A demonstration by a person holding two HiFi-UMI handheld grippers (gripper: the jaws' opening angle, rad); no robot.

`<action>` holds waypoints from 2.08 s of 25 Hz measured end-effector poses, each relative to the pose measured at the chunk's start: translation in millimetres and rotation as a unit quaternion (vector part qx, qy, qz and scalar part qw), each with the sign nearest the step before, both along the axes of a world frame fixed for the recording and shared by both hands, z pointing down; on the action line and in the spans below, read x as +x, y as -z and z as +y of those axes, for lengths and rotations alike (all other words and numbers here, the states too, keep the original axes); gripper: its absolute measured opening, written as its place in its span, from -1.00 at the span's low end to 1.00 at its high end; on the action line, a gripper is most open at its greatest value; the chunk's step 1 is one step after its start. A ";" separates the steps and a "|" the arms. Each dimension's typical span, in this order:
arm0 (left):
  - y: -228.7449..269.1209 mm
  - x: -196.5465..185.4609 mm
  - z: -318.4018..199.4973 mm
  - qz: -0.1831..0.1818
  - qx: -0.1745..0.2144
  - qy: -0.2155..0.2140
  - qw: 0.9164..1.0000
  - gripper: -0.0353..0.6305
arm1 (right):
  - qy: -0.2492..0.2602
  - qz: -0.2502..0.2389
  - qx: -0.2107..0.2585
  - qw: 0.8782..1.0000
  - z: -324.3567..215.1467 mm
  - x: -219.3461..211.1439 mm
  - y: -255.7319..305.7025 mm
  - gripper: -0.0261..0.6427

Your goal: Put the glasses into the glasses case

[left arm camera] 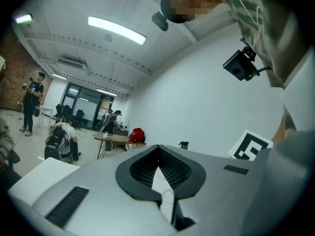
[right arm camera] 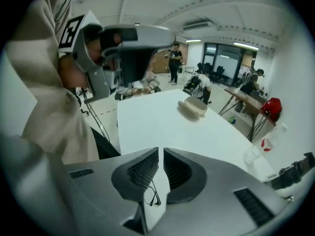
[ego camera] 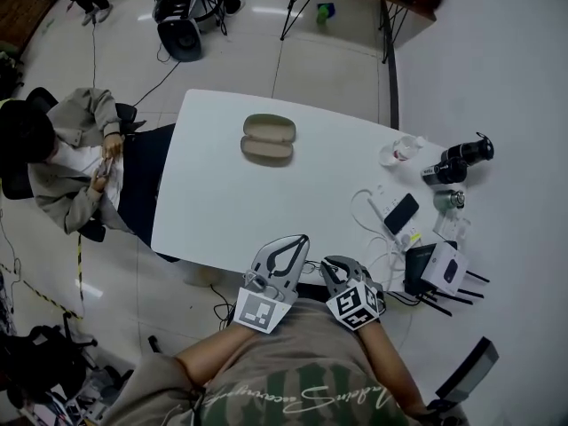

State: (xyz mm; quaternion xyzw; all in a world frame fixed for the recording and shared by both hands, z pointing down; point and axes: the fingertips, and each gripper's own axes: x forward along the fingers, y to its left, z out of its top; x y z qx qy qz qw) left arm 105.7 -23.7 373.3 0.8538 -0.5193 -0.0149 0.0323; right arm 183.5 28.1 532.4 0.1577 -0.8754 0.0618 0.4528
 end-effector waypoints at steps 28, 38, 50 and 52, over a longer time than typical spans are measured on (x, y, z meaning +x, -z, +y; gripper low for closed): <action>-25.0 -36.4 20.7 0.011 -0.057 0.052 0.997 -0.88 | 0.185 0.166 -0.062 0.967 48.9 25.7 -121.0 -0.67; -40.8 -52.7 22.7 0.050 -0.103 0.092 0.989 -0.88 | 0.205 0.173 -0.066 0.961 47.3 27.2 -134.2 -0.67; -38.1 -53.6 21.9 0.049 -0.094 0.095 0.990 -0.88 | 0.240 0.201 -0.064 0.948 55.4 28.6 -151.4 -0.67; -37.0 -53.1 22.2 0.049 -0.093 0.094 0.990 -0.88 | 0.241 0.206 -0.066 0.946 57.5 29.6 -152.6 -0.67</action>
